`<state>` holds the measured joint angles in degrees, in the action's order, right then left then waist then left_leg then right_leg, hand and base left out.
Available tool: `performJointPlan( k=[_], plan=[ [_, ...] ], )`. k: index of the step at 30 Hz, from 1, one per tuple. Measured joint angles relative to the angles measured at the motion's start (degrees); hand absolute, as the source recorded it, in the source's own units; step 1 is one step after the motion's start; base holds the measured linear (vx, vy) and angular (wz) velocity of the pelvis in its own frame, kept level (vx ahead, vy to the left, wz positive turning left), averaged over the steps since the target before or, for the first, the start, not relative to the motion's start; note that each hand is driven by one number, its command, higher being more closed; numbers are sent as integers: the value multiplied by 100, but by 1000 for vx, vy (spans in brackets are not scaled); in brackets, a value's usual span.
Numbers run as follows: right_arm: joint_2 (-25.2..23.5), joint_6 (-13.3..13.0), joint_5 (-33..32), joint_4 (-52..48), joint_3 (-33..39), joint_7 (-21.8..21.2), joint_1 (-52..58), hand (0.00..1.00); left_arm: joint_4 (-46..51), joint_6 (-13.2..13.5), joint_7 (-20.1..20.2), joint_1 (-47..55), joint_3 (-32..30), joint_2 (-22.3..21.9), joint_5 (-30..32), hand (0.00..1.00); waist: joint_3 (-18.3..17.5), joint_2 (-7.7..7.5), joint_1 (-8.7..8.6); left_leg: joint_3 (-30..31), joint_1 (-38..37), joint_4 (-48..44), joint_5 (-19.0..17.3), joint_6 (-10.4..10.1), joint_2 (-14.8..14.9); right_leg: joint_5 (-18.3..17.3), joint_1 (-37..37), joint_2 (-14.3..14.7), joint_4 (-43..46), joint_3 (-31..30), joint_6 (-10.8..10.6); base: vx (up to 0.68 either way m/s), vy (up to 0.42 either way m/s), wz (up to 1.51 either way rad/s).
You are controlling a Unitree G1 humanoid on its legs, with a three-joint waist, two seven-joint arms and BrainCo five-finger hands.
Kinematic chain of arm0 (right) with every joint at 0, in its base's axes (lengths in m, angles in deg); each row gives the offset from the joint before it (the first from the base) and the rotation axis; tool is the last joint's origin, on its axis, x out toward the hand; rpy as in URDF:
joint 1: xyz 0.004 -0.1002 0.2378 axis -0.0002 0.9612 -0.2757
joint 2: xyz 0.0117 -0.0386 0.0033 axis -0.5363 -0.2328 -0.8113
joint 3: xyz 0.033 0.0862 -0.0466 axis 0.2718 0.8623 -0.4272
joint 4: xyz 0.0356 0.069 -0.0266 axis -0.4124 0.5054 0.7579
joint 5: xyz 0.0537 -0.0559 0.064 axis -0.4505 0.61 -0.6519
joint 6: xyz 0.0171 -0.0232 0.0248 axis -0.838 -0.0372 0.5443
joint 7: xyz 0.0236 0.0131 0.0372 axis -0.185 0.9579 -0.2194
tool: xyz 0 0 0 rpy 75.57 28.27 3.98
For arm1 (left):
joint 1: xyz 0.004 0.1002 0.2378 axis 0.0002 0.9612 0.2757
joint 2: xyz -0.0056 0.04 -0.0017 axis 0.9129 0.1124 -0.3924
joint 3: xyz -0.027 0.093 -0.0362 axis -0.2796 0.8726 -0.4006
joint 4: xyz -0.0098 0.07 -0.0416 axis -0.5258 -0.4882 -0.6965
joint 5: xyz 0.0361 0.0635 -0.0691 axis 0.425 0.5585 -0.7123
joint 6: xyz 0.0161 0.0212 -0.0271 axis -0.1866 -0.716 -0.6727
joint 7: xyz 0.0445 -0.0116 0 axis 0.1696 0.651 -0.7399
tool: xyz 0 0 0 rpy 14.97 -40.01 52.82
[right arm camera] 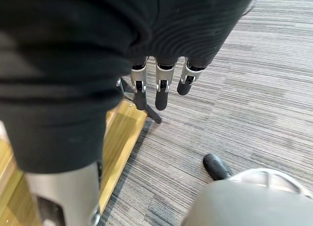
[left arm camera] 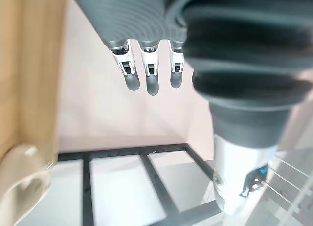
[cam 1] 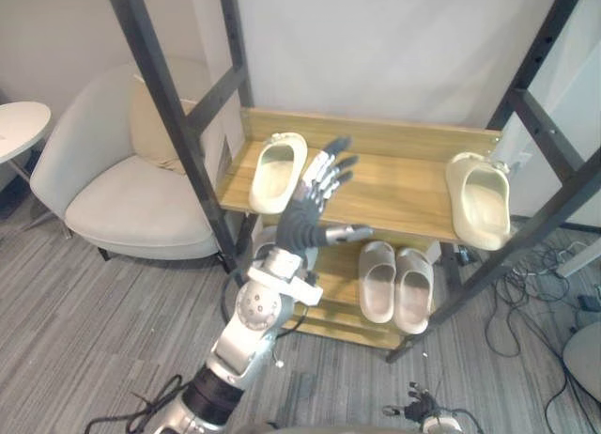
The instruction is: Organize the slippers on the shoe rack
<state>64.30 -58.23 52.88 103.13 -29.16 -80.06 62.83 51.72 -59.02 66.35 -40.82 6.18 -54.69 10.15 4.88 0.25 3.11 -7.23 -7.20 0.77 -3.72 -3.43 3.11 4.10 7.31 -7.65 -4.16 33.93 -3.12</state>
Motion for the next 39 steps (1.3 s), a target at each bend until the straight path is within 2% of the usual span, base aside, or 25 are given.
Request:
performJointPlan(
  k=[4,7,8,10,11,12,18,24,29,39],
  plan=[
    [5,16,0,-10,50,-55,36,0,-534,-6,-216,-463,-651,164,5,0,-12,-26,-38,-136,54,3,-9,-3,10,15,-142,6,1,-156,19,-34,4,-19],
    [18,33,-3,-21,61,-77,51,0,-949,-55,-337,-859,-1052,508,63,0,-34,-56,-85,-201,196,-3,-10,-10,15,74,-356,27,-6,-246,76,1,-4,-19],
    [39,57,-45,-62,129,-128,43,0,-1259,-97,-353,-1100,-1260,756,121,0,-31,-59,-89,-295,260,-7,3,-3,18,116,-466,37,-21,-324,87,7,-6,-22],
    [41,57,-57,-75,288,-169,35,0,-1470,-135,-358,-1266,-1351,949,181,0,-34,-54,-103,-322,317,-19,3,-3,15,145,-537,39,-24,-353,91,1,-5,-15],
    [68,61,-59,-75,422,-183,25,0,-1799,-222,-353,-1564,-1414,1232,235,0,-21,-59,-120,-336,359,-17,3,-2,6,162,-586,46,-41,-374,100,8,-5,-9],
    [72,61,-61,-76,448,-189,25,0,-1860,-226,-354,-1613,-1429,1289,242,0,-22,-60,-120,-341,367,-17,3,-1,3,164,-602,46,-41,-386,101,5,-2,-11],
    [200,63,-183,-101,541,-288,-173,0,-2593,-330,-328,-2108,-1663,2327,343,0,24,-44,-146,-457,507,-28,1,3,-65,255,-819,40,-92,-568,123,-11,4,-15],
    [133,59,-249,-328,559,-337,-329,0,-3297,-473,-312,-2321,-1741,2921,450,0,205,52,-166,-464,643,-34,-7,12,-66,294,-988,42,-132,-627,129,-51,-15,-4],
    [59,67,-161,-322,679,-254,-286,0,-3363,-500,-200,-2321,-1680,3140,625,0,294,188,-167,-473,716,-59,-7,10,-45,303,-1058,62,-128,-643,140,-17,-15,-2],
    [-18,67,-153,-325,678,-169,-294,0,-3648,-687,8,-2460,-1433,3344,1479,0,356,302,-199,-448,847,-83,9,3,-32,321,-1165,70,-135,-635,166,-42,-22,0]
  ],
)
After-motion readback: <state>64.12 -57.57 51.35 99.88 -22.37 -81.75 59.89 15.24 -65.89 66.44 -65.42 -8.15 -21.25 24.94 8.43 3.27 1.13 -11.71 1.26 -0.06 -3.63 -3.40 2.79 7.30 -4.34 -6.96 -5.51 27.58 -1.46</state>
